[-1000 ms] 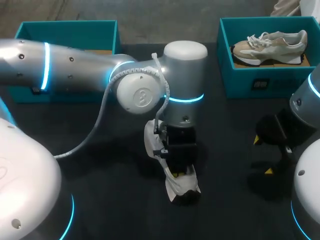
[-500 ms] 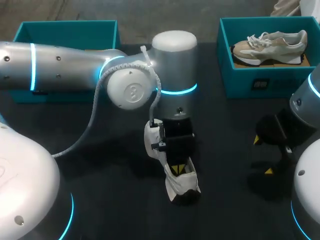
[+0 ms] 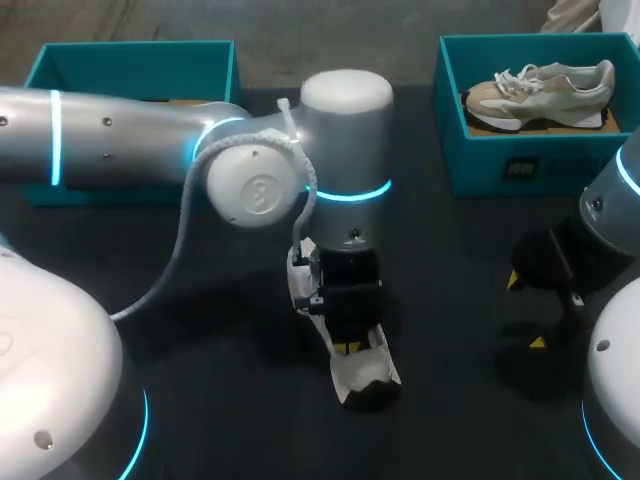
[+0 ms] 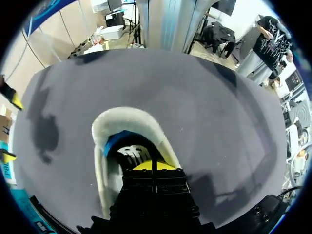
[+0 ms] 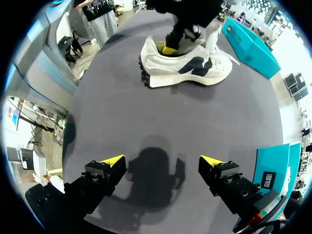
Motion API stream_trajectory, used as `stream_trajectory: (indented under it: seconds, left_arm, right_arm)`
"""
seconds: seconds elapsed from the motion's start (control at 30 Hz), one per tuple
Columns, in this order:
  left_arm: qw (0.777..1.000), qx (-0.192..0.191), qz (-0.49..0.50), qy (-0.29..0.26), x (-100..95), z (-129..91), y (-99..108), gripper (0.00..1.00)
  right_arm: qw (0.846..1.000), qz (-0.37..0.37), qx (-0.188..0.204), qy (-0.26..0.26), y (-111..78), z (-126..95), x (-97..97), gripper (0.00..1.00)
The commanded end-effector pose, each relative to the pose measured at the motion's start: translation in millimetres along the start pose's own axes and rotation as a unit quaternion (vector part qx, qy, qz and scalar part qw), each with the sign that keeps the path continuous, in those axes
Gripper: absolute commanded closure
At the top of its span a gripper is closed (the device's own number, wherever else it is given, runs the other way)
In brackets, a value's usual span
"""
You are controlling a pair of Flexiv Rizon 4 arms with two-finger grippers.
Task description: Take the shoe out of the shoebox, open the shoe tongue, remove and reinsert the insole, then place the shoe into the shoebox
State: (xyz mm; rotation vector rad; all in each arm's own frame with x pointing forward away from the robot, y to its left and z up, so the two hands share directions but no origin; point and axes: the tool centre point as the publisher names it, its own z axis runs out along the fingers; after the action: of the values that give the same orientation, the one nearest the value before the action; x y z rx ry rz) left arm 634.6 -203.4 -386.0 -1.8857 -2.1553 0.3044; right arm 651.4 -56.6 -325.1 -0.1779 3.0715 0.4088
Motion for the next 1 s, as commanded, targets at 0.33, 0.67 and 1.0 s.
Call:
stream_trajectory:
  seconds: [0.33,0.67,1.0]
  left_arm:
    - [0.999,-0.006,-0.022,0.037,-19.6,34.2,12.7,1.00]
    - [1.000,0.008,0.011,0.018,-14.9,-10.4,-8.2,1.00]
    - [0.997,0.022,0.001,0.067,-19.4,29.7,-10.7,1.00]
  right_arm:
    - [1.000,0.000,0.002,-0.001,0.2,0.6,1.2,0.00]
    - [1.000,0.000,0.002,-0.001,0.2,0.6,1.2,0.00]
    - [1.000,0.000,0.002,-0.001,0.2,0.6,1.2,0.00]
